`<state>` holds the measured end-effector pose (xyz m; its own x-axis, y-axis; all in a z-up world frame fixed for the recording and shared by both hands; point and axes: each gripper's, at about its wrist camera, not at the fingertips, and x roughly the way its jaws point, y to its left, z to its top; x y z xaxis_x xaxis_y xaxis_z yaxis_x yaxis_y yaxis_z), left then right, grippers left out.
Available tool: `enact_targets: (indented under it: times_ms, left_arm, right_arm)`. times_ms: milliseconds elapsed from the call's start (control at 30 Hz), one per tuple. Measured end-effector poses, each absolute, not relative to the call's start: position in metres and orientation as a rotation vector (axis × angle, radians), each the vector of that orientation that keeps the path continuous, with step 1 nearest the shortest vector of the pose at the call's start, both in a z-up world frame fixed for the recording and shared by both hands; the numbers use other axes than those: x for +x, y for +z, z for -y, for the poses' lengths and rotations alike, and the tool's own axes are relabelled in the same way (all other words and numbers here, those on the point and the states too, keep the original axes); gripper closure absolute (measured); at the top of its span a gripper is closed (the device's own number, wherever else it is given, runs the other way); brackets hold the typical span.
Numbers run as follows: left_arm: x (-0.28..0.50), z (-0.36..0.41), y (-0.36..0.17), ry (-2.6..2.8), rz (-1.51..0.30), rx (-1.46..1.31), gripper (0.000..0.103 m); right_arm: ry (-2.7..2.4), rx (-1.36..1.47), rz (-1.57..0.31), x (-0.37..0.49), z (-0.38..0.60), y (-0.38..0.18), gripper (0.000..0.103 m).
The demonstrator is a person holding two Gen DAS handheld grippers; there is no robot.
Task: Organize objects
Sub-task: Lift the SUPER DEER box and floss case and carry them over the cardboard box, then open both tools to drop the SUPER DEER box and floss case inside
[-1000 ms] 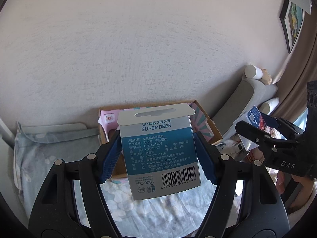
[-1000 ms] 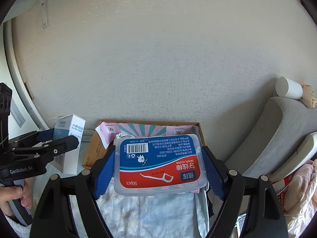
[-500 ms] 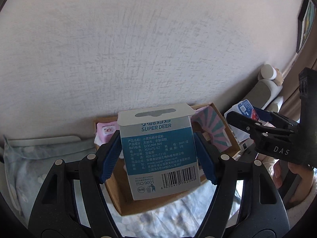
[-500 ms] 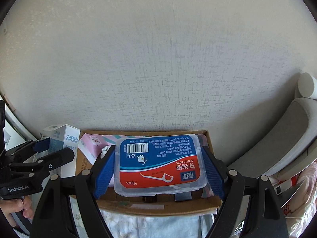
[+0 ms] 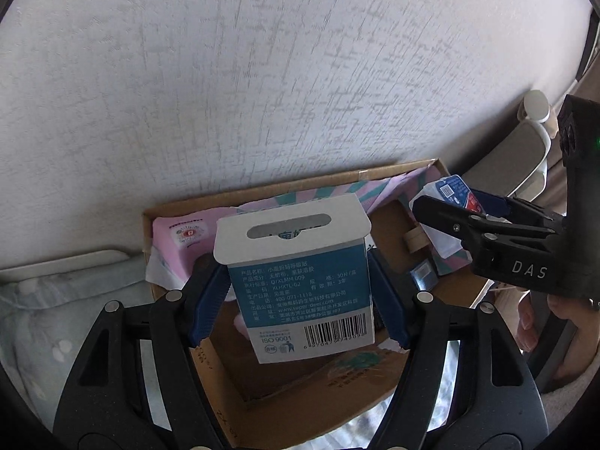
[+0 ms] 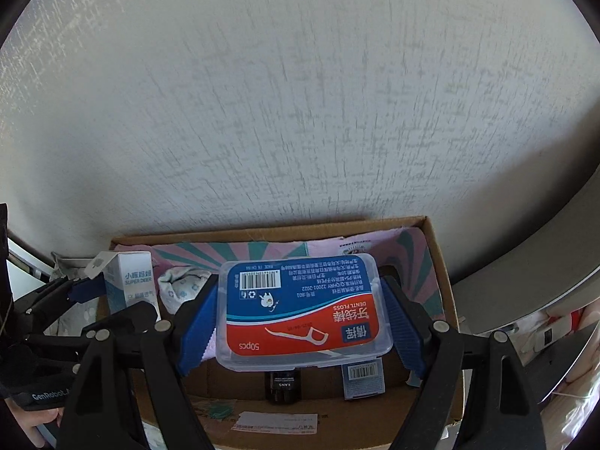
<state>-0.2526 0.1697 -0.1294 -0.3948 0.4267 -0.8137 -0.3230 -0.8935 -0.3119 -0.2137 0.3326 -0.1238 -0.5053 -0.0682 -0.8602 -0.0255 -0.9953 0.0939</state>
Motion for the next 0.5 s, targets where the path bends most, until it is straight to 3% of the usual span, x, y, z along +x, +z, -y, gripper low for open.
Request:
enact_targets:
  times_ms: [400, 433, 467, 500]
  left_arm:
    - [-0.253, -0.18, -0.133, 2.297, 0.019, -1.426, 0.034]
    - [-0.252, -0.18, -0.133, 2.302, 0.007, -1.432, 0.027]
    - [-0.25, -0.183, -0.132, 2.311, -0.007, -1.437, 0.004]
    - [-0.248, -0.184, -0.132, 2.318, -0.019, -1.434, 0.001]
  right_arm:
    - [-2.637, 1.632, 0.204, -0.214, -0.348, -0.127, 0.023]
    - [-2.625, 1.646, 0.213, -0.217, -0.349, -0.128, 0.023]
    - [-2.615, 1.651, 0.225, -0.218, -0.35, -0.129, 0.023]
    - [-2.608, 1.651, 0.233, -0.218, -0.351, -0.13, 0.021]
